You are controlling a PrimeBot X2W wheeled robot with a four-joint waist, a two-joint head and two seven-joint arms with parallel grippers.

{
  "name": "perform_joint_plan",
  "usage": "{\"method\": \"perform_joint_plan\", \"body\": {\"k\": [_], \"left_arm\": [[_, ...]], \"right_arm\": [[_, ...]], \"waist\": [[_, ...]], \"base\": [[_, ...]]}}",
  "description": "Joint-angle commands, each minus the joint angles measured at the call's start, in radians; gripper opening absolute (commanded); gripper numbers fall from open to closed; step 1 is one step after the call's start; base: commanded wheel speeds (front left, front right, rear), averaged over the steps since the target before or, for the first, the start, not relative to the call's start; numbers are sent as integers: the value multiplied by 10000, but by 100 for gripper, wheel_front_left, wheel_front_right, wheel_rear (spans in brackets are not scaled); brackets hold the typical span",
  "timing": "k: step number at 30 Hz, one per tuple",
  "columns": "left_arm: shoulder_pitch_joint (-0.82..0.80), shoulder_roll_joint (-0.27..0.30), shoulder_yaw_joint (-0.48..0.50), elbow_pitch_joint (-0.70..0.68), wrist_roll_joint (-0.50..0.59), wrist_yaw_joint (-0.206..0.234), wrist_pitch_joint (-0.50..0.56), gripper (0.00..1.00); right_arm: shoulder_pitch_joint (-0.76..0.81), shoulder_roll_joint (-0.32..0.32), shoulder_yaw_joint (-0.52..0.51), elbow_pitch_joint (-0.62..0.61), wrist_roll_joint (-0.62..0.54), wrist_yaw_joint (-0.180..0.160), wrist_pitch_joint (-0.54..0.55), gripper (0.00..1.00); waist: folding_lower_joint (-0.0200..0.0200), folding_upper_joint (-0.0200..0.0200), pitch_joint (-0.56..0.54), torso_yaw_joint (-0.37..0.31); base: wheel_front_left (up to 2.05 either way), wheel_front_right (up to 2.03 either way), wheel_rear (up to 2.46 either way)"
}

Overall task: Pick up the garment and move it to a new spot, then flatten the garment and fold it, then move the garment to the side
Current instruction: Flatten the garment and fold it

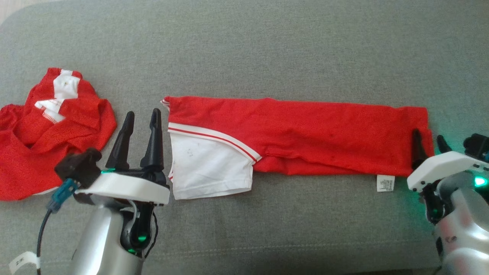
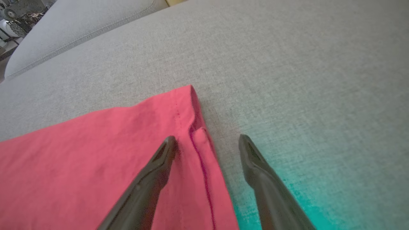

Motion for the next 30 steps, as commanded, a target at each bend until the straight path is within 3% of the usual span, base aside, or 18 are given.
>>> {"method": "perform_joint_plan", "body": {"k": [1, 2, 3, 4, 13, 21, 30], "left_arm": [[-377, 50, 390, -271, 114, -71, -122, 100], [-382, 46, 404, -251, 125, -78, -122, 100], [-386, 43, 419, -231, 135, -85, -122, 100], [-385, 40, 438, -212, 142, -92, -122, 100], [-275, 23, 571, -139, 190, -131, -122, 100], [-202, 17, 543, -142, 115, -149, -122, 100], [-158, 16, 523, -146, -51, -111, -122, 100]], "right_arm": [[-283, 57, 134, -103, -100, 65, 82, 100], [-294, 121, 166, -42, -88, 65, 175, 100], [-296, 203, 205, -16, -14, 65, 269, 41], [-290, 260, 250, -19, 74, 65, 339, 0], [-175, -296, 257, -121, 307, 65, 349, 0], [-955, -1246, -1758, 687, -1592, 65, -510, 0], [-1467, -694, -2512, 633, -3062, 65, -449, 0]], "waist": [[-1, 0, -26, -6], [-1, 0, -48, -10], [-1, 0, -80, -20], [-1, 0, -121, -34], [-1, 0, -458, -156], [-1, 0, -595, -197], [-1, 0, -721, -129]], "base": [[0, 0, 0], [0, 0, 0], [0, 0, 0], [0, 0, 0], [0, 0, 0], [0, 0, 0], [0, 0, 0]]}}
